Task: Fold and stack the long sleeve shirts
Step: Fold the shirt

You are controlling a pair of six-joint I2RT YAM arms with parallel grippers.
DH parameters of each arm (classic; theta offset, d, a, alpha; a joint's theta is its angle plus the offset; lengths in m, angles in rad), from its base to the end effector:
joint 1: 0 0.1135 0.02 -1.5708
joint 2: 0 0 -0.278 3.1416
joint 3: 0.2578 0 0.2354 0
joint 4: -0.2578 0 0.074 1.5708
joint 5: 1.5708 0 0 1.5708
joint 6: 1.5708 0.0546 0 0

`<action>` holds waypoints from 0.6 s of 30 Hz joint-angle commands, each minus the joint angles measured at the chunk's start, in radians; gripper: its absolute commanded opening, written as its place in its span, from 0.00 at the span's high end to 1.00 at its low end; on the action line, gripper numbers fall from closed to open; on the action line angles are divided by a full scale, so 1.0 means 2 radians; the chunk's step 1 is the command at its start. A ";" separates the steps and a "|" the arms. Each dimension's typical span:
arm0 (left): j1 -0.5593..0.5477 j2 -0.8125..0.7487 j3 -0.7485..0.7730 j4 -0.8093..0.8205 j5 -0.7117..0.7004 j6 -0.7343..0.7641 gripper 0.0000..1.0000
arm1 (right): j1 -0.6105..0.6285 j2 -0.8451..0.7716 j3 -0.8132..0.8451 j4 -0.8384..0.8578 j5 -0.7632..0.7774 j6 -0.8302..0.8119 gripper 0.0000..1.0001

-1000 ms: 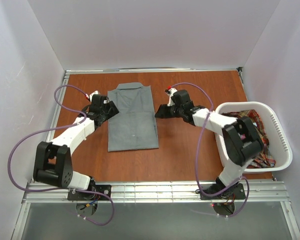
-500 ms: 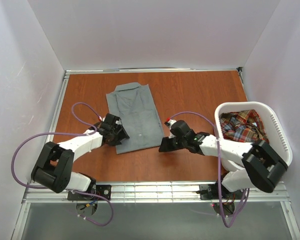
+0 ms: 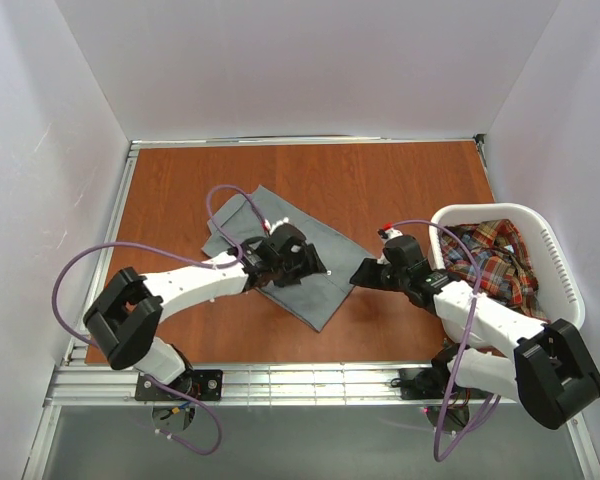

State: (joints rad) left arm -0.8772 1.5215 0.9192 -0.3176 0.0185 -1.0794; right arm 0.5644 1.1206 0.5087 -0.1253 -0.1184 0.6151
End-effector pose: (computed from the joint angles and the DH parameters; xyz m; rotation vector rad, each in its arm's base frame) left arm 0.1947 -0.2358 0.2094 -0.2631 2.6773 -0.7670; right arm 0.1780 0.1203 0.1960 -0.0021 2.4169 0.7139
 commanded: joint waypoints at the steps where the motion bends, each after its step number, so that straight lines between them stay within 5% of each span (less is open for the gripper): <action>1: 0.039 -0.038 0.050 -0.103 -0.126 0.074 0.22 | -0.002 0.015 0.019 0.001 -0.008 -0.014 0.58; 4: 0.084 -0.029 0.057 -0.110 -0.195 0.139 0.22 | -0.008 0.045 0.036 0.007 -0.014 -0.019 0.58; 8: 0.178 0.017 0.055 -0.090 -0.173 0.175 0.24 | -0.018 0.100 0.058 0.023 -0.027 -0.030 0.60; 18: 0.250 0.100 0.044 -0.080 -0.144 0.172 0.32 | -0.022 0.220 0.128 0.037 -0.050 -0.087 0.66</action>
State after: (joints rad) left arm -0.3988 1.7237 1.0206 -0.4515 -0.2737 -0.7403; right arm 0.5285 1.5219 0.7101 -0.0856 -0.2001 0.5041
